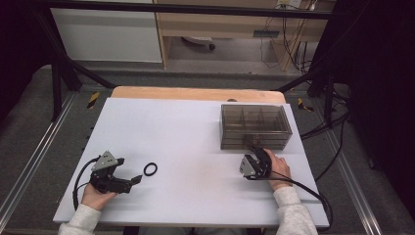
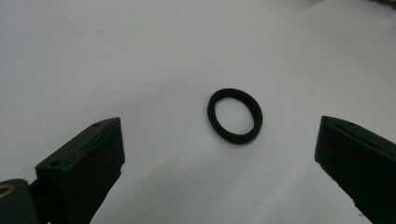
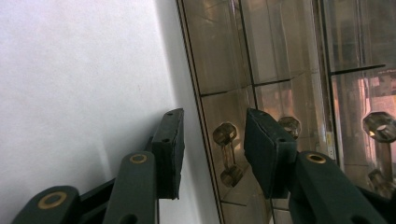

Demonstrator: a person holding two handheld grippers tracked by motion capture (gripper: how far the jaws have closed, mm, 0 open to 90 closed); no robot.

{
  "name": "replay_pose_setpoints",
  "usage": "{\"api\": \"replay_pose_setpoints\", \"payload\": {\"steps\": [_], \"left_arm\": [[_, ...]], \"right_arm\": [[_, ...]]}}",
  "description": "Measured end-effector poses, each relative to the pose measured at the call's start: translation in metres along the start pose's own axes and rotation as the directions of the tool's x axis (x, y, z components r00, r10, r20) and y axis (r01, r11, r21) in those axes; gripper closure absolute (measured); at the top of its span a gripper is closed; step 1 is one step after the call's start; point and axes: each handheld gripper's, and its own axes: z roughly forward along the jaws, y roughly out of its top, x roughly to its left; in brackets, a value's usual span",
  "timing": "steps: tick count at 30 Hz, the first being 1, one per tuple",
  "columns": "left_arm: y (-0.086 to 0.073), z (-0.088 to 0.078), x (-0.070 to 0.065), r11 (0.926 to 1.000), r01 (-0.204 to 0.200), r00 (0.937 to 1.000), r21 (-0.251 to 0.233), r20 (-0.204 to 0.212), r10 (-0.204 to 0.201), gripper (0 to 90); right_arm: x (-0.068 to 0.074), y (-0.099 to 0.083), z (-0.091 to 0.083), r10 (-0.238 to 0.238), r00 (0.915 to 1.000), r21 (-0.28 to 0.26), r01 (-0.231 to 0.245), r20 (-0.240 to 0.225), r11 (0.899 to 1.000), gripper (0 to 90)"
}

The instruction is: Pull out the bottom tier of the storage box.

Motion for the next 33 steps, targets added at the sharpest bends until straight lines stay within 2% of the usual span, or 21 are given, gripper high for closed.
{"api": "replay_pose_setpoints", "payload": {"steps": [19,21,27,33], "left_arm": [[0.000,0.000,0.000,1.0000,0.000,1.0000,0.000,-0.001,0.000,1.8],[0.000,0.000,0.000,1.0000,0.001,1.0000,-0.001,-0.001,-0.001,1.8],[0.000,0.001,0.000,1.0000,0.000,1.0000,-0.001,-0.001,0.000,1.8],[0.000,0.001,0.000,1.0000,0.000,1.0000,0.000,0.000,0.000,1.8]], "right_arm": [[0.006,-0.001,0.004,-0.074,0.9955,0.016,0.073,0.060,0.997,62.1],[0.007,-0.001,0.005,-0.068,0.9955,0.019,0.067,0.065,0.998,63.3],[0.009,-0.001,0.006,-0.105,0.9913,0.024,0.103,0.080,0.994,65.3],[0.011,-0.002,0.007,-0.110,0.9894,0.026,0.108,0.095,0.994,66.3]]}}
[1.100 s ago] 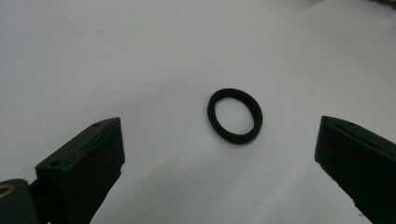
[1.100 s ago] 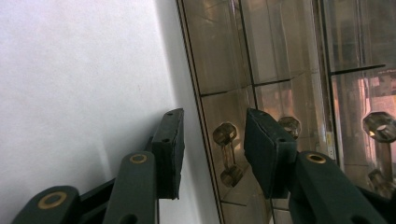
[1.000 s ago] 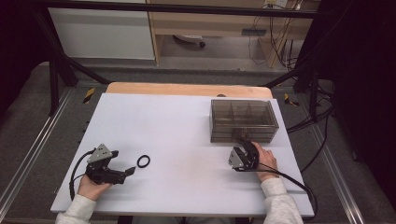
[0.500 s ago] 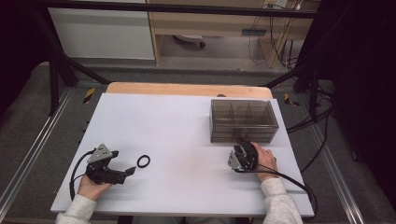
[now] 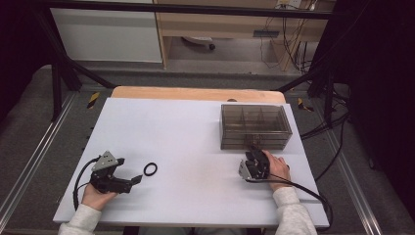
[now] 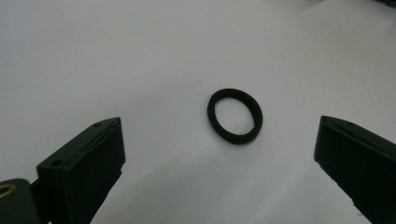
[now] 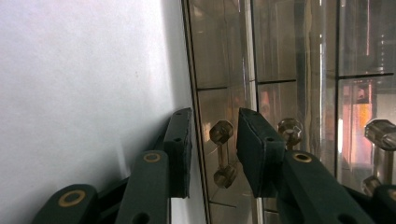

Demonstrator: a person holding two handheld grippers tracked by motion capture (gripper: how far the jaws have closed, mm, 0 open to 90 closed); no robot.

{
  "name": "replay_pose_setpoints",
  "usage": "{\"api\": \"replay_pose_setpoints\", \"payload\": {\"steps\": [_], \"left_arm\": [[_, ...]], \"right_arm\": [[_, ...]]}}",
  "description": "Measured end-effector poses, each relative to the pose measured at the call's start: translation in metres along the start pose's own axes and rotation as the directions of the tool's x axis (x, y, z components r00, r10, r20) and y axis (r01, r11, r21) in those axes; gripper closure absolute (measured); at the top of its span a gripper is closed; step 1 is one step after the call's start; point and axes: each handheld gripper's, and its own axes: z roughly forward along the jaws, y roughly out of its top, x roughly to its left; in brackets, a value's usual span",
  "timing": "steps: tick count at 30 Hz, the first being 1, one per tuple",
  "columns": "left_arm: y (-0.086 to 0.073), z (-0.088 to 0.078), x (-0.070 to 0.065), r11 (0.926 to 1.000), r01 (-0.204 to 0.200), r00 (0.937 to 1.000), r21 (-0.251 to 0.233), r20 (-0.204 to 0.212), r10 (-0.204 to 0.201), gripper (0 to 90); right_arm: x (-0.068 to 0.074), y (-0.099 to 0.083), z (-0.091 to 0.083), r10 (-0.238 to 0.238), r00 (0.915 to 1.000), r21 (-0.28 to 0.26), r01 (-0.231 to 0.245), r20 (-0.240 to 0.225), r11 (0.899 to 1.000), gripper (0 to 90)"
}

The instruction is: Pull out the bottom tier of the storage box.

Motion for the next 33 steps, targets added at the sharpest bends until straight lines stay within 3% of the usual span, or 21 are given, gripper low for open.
{"api": "replay_pose_setpoints", "payload": {"steps": [18,33], "left_arm": [[0.000,0.000,0.000,1.0000,0.000,1.0000,0.000,0.002,0.000,2.1],[0.000,0.001,-0.001,1.0000,-0.003,1.0000,0.003,0.003,0.003,2.1]], "right_arm": [[0.008,-0.001,0.002,-0.021,0.9982,0.012,0.020,0.057,1.000,70.6],[0.013,-0.001,0.003,-0.067,0.9922,0.021,0.065,0.105,0.998,73.8]]}}
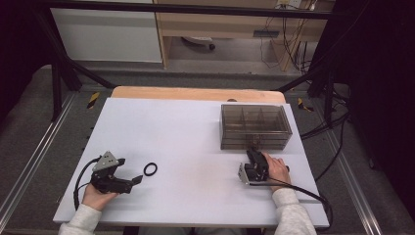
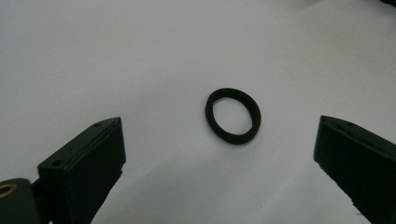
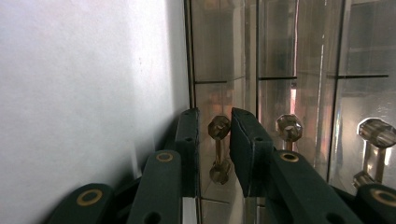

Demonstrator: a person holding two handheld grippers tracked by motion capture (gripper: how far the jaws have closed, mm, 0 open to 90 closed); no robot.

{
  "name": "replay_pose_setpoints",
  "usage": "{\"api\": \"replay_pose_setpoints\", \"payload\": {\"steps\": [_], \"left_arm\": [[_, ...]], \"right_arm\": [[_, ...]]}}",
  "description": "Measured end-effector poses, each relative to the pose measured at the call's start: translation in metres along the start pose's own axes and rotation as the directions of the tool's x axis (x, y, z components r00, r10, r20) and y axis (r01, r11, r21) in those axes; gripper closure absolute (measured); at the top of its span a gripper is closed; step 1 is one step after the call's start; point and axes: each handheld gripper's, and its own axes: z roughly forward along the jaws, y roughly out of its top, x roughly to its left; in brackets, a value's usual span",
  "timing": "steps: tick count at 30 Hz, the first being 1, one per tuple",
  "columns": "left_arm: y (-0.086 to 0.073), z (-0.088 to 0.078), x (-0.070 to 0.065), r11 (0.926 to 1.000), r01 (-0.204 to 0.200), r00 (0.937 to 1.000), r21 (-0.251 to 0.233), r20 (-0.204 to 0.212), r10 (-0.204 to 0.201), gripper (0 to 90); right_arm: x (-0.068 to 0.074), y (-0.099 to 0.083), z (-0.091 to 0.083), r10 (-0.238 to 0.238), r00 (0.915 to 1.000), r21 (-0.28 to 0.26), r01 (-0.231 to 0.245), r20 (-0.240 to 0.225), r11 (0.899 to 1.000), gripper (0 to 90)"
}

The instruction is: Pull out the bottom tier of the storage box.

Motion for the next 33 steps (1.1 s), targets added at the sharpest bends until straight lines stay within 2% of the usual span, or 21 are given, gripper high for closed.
{"api": "replay_pose_setpoints", "payload": {"steps": [24,29,33], "left_arm": [[0.0002,0.0003,-0.0005,1.0000,-0.003,1.0000,0.002,-0.001,0.003,2.2],[0.0002,0.0003,-0.0006,1.0000,-0.005,1.0000,0.001,-0.001,0.005,2.2],[0.0003,0.0003,-0.0006,1.0000,-0.005,1.0000,0.001,-0.001,0.005,2.2]], "right_arm": [[0.0043,-0.0006,0.0008,-0.029,0.9983,-0.003,0.029,0.051,1.000,78.9],[0.0041,-0.0007,0.0005,-0.018,0.9988,-0.001,0.018,0.046,1.000,79.2],[0.0031,-0.0006,0.0006,-0.027,0.9987,-0.002,0.027,0.042,1.000,79.4]]}}
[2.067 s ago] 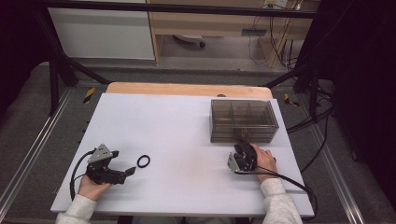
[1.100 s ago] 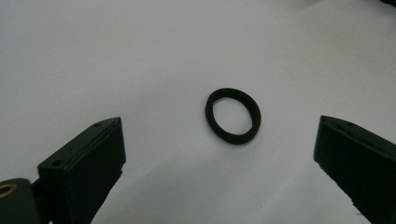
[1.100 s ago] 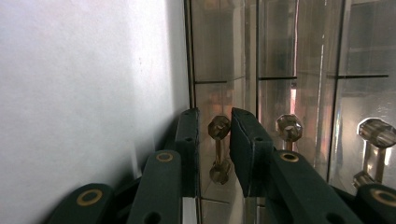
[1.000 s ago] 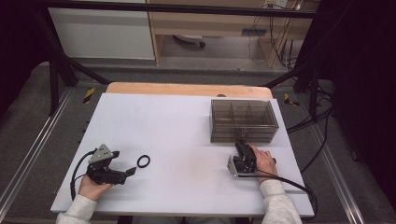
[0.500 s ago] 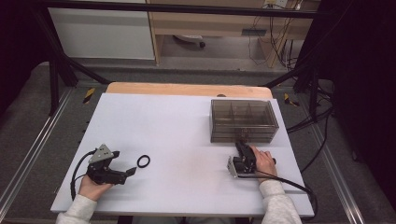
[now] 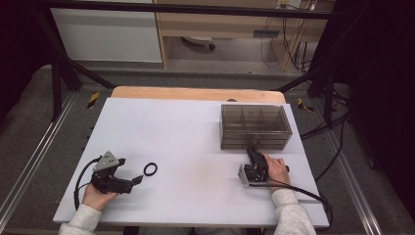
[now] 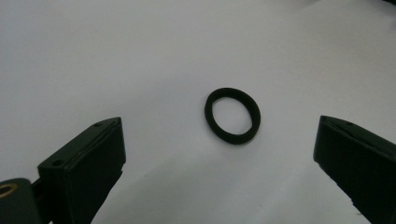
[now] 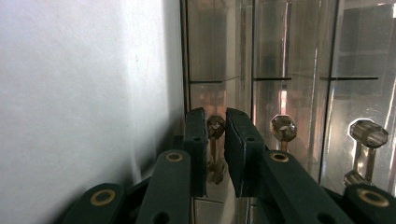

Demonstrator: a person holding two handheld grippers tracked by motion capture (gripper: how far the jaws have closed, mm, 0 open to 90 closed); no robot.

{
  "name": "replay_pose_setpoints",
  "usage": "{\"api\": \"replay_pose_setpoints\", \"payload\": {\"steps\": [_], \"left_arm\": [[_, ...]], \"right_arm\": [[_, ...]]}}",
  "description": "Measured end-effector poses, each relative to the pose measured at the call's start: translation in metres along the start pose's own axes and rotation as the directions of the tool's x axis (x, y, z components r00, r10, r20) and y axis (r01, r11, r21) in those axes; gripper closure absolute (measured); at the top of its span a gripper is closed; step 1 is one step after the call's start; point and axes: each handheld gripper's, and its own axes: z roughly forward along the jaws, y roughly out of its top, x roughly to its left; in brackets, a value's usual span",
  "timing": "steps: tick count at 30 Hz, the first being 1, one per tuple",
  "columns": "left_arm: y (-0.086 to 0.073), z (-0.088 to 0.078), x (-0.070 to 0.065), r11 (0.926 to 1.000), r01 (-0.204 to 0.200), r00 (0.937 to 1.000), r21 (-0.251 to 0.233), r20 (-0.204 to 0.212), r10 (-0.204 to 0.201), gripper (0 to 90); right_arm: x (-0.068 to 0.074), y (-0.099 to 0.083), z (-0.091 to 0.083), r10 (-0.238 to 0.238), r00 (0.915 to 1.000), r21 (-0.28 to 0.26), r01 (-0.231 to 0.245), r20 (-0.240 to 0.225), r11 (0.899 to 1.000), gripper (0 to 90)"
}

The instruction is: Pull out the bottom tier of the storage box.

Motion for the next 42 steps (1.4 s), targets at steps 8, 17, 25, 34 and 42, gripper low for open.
{"api": "replay_pose_setpoints", "payload": {"steps": [8,17,25,34,42], "left_arm": [[0.000,0.000,0.000,1.0000,0.000,1.0000,0.000,0.000,0.000,2.2],[0.000,0.000,0.000,1.0000,0.001,1.0000,-0.001,-0.001,-0.001,2.2],[0.000,0.000,0.000,1.0000,-0.002,1.0000,-0.001,0.000,0.002,2.2],[0.000,0.000,0.000,1.0000,-0.002,1.0000,0.001,0.001,0.002,2.2],[0.000,0.000,0.000,1.0000,-0.001,1.0000,0.001,0.001,0.001,2.2]], "right_arm": [[-0.001,0.000,-0.001,0.003,1.0000,-0.001,-0.003,-0.009,1.000,79.9],[-0.001,0.001,-0.004,-0.009,0.9999,0.002,0.010,-0.013,1.000,80.1],[0.000,0.002,-0.010,-0.005,0.9998,0.000,0.005,-0.020,1.000,79.5],[-0.003,0.001,-0.013,0.034,0.9990,-0.009,-0.034,-0.028,0.999,64.0],[-0.006,0.000,-0.008,0.049,0.9983,-0.005,-0.049,-0.032,0.999,61.7]]}}
